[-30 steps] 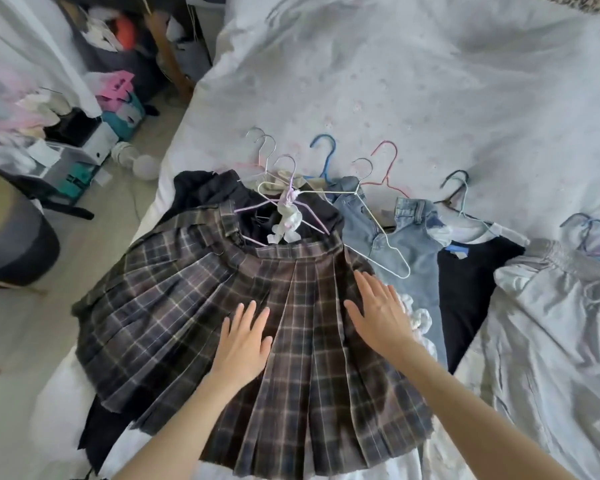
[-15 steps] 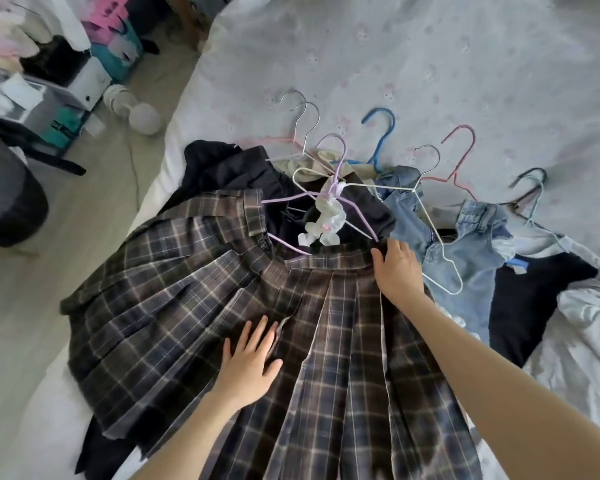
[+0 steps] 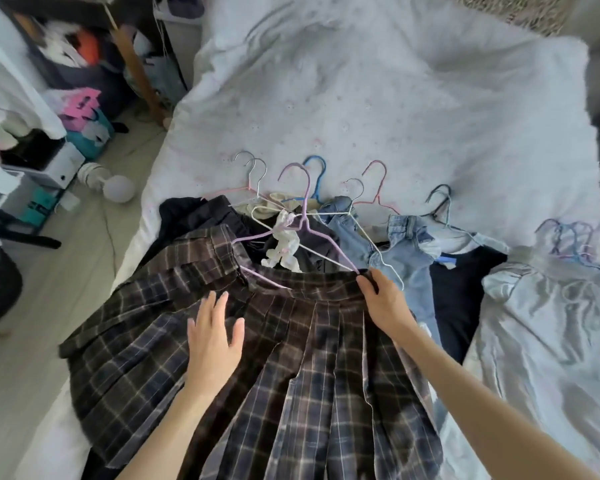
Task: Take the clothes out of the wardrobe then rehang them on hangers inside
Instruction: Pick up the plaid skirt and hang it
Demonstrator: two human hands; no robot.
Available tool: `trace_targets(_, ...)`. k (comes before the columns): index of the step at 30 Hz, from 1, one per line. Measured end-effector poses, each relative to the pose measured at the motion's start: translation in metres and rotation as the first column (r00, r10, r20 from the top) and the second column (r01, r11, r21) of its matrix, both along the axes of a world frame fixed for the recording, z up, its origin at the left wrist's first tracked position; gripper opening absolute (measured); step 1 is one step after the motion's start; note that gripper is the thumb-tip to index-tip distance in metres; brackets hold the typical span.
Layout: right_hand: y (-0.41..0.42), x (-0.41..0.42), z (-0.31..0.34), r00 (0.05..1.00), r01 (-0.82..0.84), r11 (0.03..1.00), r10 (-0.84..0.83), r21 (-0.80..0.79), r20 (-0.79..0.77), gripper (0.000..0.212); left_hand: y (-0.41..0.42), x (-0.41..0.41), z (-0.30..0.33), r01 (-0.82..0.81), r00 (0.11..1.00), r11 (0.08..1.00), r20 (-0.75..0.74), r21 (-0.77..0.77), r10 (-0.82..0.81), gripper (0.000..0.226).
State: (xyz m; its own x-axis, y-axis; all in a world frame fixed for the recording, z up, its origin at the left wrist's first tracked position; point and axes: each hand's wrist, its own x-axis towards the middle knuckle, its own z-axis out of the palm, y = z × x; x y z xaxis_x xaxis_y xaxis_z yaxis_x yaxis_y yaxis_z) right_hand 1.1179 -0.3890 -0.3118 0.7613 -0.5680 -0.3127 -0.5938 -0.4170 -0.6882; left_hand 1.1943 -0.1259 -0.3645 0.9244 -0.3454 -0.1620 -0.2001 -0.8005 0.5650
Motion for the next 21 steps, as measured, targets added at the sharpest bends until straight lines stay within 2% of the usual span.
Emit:
trace_targets(4,-0.006,-0.067,0.040,0.990,0.115,0.990,-0.108,-0.084,0.088,0.033,-0.038,0.013,0.062,0.140,0.961,0.990,0.245,-0.018,-0.131,0.064)
trace_targets(7,-0.017,-0.129,0.070,0.959,0.235,0.966,-0.212,-0.109,0.186,0.028,-0.079,0.007,0.104,0.288,0.899,0.958,0.338,0.019,-0.277,0.070)
trace_targets(10,-0.036,-0.193,0.100,0.913,0.353,0.928,-0.312,-0.124,0.264,0.025,-0.116,-0.013,0.134,0.432,0.801,0.899,0.427,0.070,-0.419,0.064)
trace_targets(12,-0.047,-0.253,0.126,0.864,0.446,0.883,-0.381,-0.147,0.330,0.022,-0.149,-0.042,0.157,0.556,0.720,0.829,0.462,0.061,-0.517,0.061)
trace_targets(14,-0.053,-0.305,0.141,0.827,0.516,0.835,-0.430,-0.189,0.362,0.020,-0.178,-0.067,0.174,0.681,0.664,0.732,0.408,0.016,-0.626,0.057)
trace_targets(16,-0.052,-0.356,0.154,0.777,0.598,0.774,-0.496,-0.208,0.387,0.025,-0.207,-0.100,0.189,0.776,0.600,0.628,0.371,-0.055,-0.709,0.037)
trace_targets(18,-0.047,-0.404,0.165,0.729,0.657,0.721,-0.533,-0.221,0.429,0.029,-0.233,-0.140,0.202,0.823,0.549,0.556,0.407,-0.114,-0.730,0.020)
trace_targets(21,-0.036,-0.470,0.186,0.681,0.716,0.644,-0.560,-0.269,0.472,0.019,-0.266,-0.208,0.226,0.872,0.477,0.465,0.481,-0.153,-0.736,0.011)
